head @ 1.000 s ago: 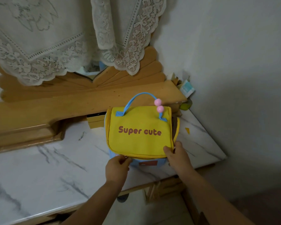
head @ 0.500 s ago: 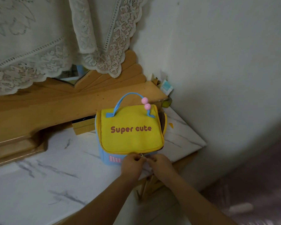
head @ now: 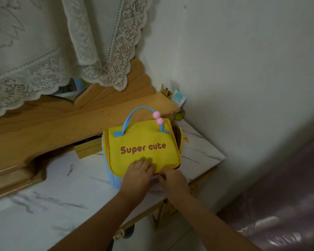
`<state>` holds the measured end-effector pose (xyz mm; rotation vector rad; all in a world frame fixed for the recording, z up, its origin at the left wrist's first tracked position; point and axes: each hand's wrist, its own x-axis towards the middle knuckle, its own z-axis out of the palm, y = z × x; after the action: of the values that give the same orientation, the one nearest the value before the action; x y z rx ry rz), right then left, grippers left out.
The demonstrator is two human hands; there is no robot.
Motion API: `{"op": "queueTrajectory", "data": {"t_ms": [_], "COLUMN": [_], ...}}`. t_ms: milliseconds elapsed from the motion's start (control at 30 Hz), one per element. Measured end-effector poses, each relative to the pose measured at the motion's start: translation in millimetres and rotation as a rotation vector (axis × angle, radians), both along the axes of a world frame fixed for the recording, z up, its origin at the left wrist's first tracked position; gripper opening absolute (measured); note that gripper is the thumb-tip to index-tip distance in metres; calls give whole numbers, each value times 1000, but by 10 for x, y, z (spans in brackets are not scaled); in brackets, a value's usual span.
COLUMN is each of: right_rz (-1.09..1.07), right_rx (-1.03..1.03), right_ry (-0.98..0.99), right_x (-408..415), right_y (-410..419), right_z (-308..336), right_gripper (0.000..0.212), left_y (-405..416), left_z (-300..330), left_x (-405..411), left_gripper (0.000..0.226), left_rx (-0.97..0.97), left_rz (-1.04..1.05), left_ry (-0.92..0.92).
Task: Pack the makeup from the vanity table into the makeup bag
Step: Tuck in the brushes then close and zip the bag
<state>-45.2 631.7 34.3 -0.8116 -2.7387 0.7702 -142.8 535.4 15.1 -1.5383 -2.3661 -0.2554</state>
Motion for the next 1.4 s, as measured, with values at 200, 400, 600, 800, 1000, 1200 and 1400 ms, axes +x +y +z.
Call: {"op": "queueTrajectory", "data": {"t_ms": [200, 400, 600, 800, 1000, 1200, 1400], "right_rz": [47, 72, 146, 296, 442, 525, 541], "right_rx": [183, 373, 436, 381, 158, 301, 495], "right_ry": [-79, -183, -126, -24, 77, 57, 181], "right_x": [42, 126, 141, 41, -6, -99, -276], "right_y": [136, 536, 1038, 1262, 1380, 1506, 1586], "right_z": [2, -113, 38, 293, 301, 277, 380], "right_gripper": [17, 46, 46, 13, 15, 20, 25], "left_y": [117, 139, 145, 306, 945, 1131, 1132], "left_z": [47, 76, 87, 131, 289, 350, 443], "left_x": [-93, -61, -56, 51, 325, 322, 278], "left_gripper": [18, 37, 16, 15, 37, 29, 20], "left_rx": [-41, -47, -60, -14, 84, 11, -89], "left_rz": [-19, 8, 58, 190, 302, 405, 414], "left_ry": [-16, -110, -123, -147, -346, -417, -486]}}
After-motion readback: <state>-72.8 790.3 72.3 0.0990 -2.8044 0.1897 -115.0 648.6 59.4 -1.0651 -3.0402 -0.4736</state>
